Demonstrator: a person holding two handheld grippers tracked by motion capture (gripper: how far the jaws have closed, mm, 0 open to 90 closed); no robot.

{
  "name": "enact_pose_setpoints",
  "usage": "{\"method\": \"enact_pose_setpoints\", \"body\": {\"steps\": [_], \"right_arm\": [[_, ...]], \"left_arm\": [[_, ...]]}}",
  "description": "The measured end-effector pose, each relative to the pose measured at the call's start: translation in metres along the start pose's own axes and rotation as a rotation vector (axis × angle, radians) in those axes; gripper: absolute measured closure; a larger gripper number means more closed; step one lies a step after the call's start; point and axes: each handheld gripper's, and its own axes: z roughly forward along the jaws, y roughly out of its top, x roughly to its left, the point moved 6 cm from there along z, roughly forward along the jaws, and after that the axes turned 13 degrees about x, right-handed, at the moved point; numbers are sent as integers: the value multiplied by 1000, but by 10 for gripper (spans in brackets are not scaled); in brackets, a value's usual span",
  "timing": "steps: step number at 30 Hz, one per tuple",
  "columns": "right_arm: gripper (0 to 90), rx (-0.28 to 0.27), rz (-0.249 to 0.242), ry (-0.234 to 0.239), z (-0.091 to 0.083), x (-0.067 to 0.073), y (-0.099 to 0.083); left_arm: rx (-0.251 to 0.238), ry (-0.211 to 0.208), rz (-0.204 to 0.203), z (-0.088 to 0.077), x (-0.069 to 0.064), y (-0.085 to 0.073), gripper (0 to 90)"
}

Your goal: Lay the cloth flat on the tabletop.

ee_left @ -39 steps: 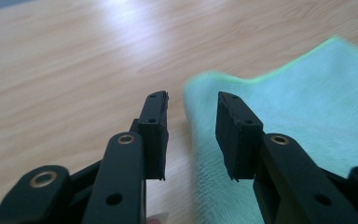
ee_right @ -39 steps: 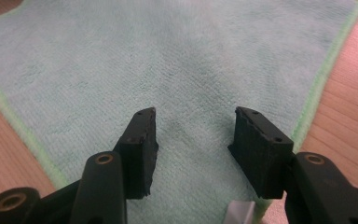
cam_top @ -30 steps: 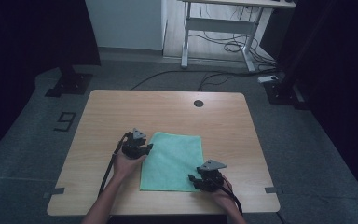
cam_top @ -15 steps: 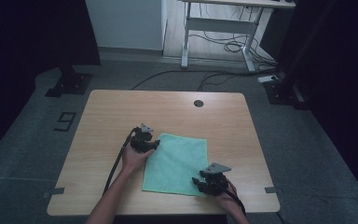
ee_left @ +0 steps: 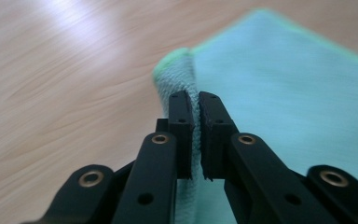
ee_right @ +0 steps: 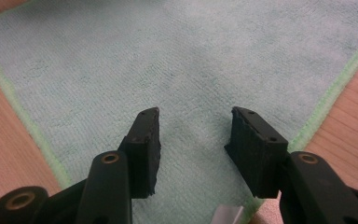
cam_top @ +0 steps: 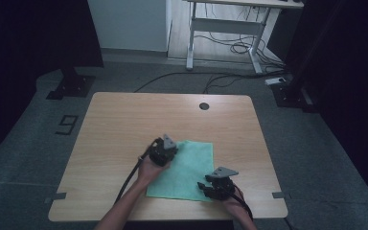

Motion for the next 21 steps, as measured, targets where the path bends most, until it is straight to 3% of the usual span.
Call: {"method": "enact_pose_setpoints", "body": {"steps": [2,4,5,6,11,16,21], "right_arm": [[528,0,1,-2,0,0,0],[526,1,3,-3,0,0,0],[525,1,5,-2,0,0,-1],[525,2,5,-1,0,0,-1],[525,1,3,5,0,0,0],[525,-1,1,6,0,-1,-1],[523,-3,2,9,-1,-1,-1]], "left_arm": [[29,-8,65,1,-21,-5,733],[38,-26,74,2,-29,-10,610],[31,-55,64,1,-30,-12,567],[19,-75,48,-1,-27,-13,550],[14,-53,-3,-5,-8,-14,566],[37,-54,-81,4,16,-11,586],[89,-93,-58,13,12,-15,578]]}}
